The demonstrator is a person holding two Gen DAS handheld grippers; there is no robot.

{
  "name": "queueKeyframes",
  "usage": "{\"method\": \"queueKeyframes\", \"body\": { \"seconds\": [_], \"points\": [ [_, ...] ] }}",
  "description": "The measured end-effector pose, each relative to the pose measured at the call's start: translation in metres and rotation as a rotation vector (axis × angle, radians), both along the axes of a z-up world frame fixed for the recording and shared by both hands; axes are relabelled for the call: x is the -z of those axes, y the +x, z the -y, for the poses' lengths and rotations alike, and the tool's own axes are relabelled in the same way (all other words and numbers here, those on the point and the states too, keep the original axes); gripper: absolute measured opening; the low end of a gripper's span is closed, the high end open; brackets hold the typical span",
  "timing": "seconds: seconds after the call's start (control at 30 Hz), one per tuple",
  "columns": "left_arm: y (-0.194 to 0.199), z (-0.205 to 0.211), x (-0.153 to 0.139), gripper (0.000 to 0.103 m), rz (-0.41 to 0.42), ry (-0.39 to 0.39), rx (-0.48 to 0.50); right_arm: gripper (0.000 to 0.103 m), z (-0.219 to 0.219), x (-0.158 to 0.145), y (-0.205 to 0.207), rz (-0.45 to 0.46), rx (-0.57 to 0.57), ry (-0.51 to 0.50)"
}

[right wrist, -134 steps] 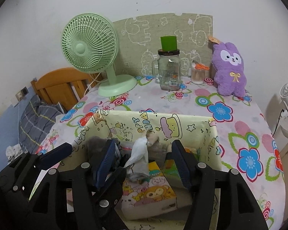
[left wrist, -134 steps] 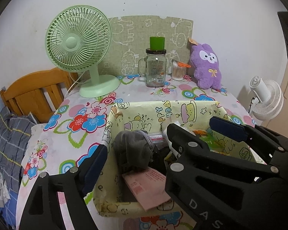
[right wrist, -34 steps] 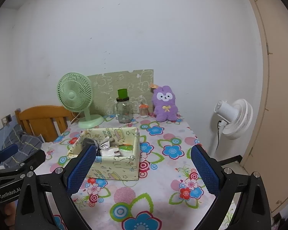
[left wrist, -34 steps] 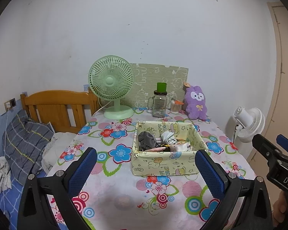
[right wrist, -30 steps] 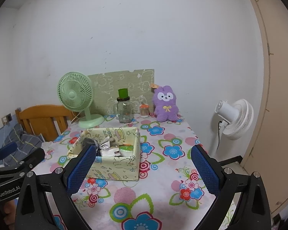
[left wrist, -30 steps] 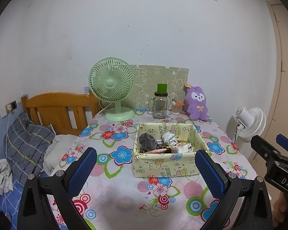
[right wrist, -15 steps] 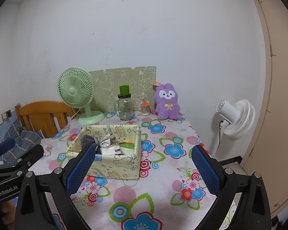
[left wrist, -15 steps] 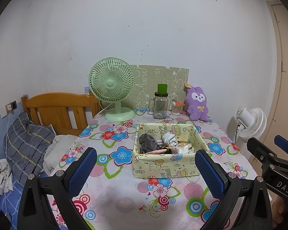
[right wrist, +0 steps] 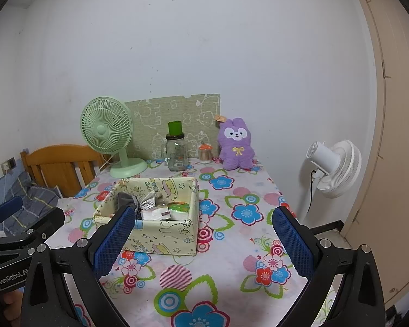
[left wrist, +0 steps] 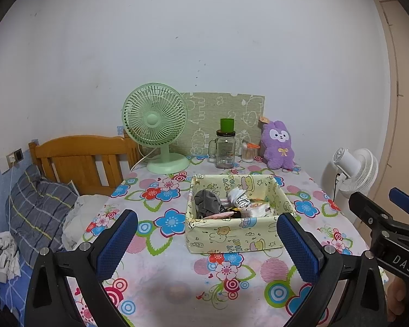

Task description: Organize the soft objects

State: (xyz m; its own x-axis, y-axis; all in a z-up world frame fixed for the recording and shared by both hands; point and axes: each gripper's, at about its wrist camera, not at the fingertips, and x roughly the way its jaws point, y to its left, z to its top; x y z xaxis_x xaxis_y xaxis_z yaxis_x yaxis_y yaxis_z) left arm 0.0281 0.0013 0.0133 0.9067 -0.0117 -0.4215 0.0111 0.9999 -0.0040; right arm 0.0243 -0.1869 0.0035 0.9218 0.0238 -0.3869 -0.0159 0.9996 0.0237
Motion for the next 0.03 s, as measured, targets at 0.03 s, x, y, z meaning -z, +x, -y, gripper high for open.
{"method": "queueKeyframes", "body": {
  "seconds": [0.03],
  "points": [
    [0.0,0.0003,0.0002,0.103,0.0,0.001,0.001,0.102,0.0,-0.0001,-0.0001,0.0,0.0,-0.001]
  ]
}}
